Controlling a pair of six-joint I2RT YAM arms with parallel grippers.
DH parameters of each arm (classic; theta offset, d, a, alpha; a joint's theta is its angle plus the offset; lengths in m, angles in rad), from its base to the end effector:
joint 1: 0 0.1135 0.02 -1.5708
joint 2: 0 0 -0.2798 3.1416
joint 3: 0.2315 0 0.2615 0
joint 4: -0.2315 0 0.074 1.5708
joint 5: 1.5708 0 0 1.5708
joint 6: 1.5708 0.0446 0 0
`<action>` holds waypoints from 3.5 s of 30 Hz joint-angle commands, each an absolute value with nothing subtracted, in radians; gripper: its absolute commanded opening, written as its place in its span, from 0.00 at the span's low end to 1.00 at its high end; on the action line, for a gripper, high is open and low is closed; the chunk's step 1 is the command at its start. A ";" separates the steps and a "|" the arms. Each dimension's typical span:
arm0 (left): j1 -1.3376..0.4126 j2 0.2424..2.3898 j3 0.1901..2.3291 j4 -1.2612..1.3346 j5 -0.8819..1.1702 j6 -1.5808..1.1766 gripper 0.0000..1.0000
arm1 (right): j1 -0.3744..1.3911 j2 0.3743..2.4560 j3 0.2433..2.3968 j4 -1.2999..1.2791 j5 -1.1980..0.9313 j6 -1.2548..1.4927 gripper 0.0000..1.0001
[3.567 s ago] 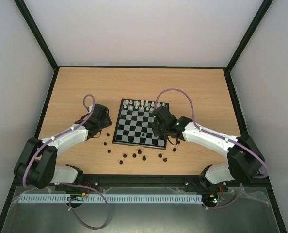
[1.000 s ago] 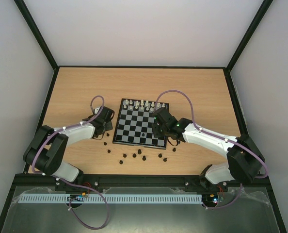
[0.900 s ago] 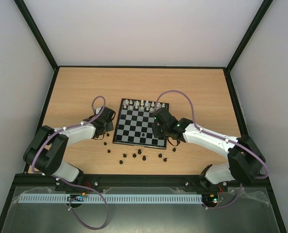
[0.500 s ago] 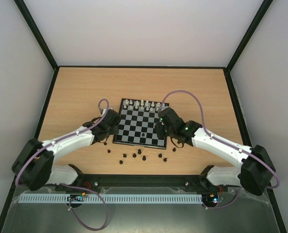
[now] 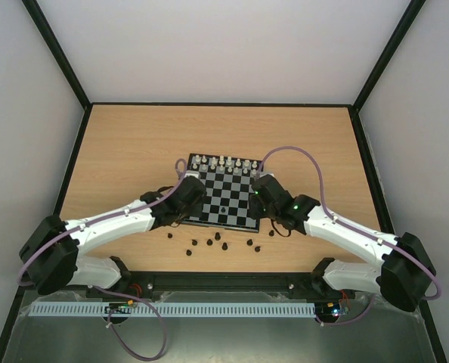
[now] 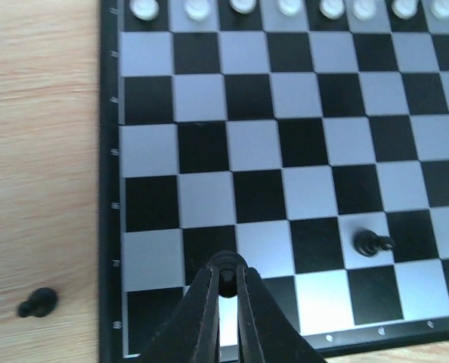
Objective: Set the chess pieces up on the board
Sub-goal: Place the chess piece on the chessboard, then pick up the chess piece at the center of the board.
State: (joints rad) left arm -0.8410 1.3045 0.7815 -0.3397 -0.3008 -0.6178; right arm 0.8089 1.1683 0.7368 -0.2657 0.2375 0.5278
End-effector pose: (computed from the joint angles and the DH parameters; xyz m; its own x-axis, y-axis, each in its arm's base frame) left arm 0.1916 -0.1944 0.2197 -0.7507 0.0095 -0.6605 0.1822 0.9641 -0.1933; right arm 0.1848 0.1784 0.2436 -0.6744 0.0023 -0.7384 -0.2767 0.9263 0.2556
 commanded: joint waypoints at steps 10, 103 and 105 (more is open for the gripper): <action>-0.902 1.432 0.818 -0.255 -0.207 -0.637 0.03 | 0.804 1.134 0.687 -0.310 0.303 0.565 0.36; -0.774 1.169 0.661 -0.083 -0.290 -0.551 0.99 | 0.506 1.503 0.783 -0.244 0.230 0.499 0.38; -0.768 1.165 0.659 -0.083 -0.284 -0.552 0.99 | 0.505 1.515 0.779 -0.239 0.226 0.499 0.35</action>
